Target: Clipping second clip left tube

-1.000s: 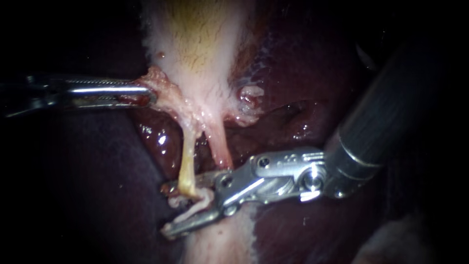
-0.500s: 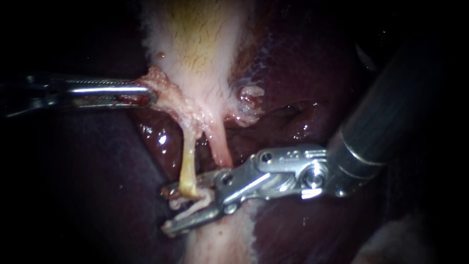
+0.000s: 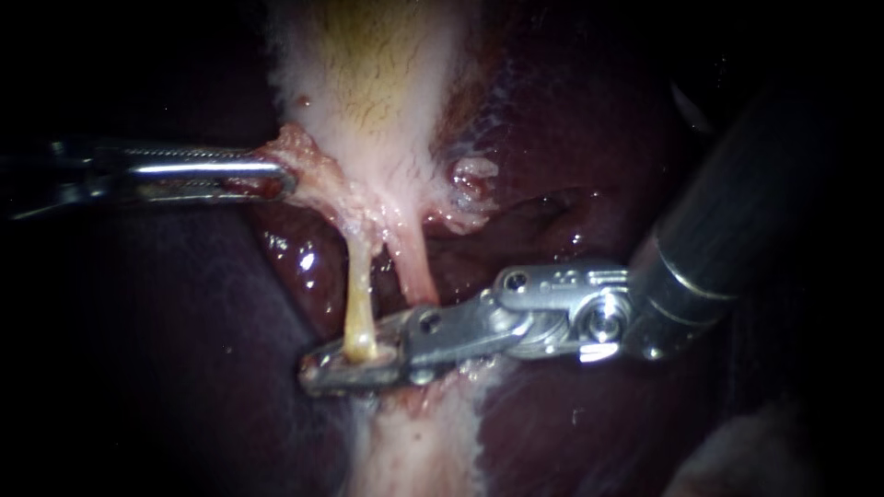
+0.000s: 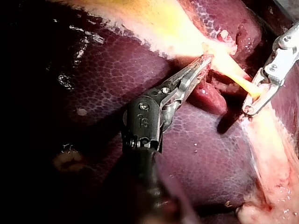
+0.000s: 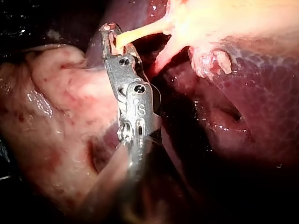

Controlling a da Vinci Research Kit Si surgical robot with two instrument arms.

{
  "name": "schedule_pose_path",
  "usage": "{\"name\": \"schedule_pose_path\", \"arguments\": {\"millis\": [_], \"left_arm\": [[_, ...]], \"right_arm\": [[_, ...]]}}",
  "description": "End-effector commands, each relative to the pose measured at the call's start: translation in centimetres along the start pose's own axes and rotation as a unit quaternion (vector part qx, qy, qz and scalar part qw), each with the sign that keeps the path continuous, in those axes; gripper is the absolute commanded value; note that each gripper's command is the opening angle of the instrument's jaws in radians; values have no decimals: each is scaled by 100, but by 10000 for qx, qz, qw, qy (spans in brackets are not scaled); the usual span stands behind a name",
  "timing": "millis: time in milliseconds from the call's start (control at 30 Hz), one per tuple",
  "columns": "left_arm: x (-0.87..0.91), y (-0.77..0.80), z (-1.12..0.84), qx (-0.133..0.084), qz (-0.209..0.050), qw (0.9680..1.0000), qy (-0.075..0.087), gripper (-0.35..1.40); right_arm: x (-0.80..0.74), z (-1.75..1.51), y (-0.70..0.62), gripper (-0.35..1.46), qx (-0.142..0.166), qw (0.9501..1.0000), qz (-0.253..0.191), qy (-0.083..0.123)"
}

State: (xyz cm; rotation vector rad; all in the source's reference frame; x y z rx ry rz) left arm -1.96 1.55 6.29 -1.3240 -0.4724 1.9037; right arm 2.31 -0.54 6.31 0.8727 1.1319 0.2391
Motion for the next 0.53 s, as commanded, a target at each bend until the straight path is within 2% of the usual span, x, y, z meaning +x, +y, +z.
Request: {"name": "schedule_pose_path", "arguments": {"millis": [33, 100, 533], "left_arm": [[0, 0, 0, -2, -1, 10000, -1, -35], [0, 0, 0, -2, -1, 10000, -1, -35], [-1, -2, 0, -4, -1, 10000, -1, -35]], "right_arm": [[-1, -2, 1, -35, -28, 10000, -8, -94], [-3, -3, 3, -35, -48, 9999, -5, -151], [-6, -7, 7, -35, -59, 9999, -2, -148]]}}
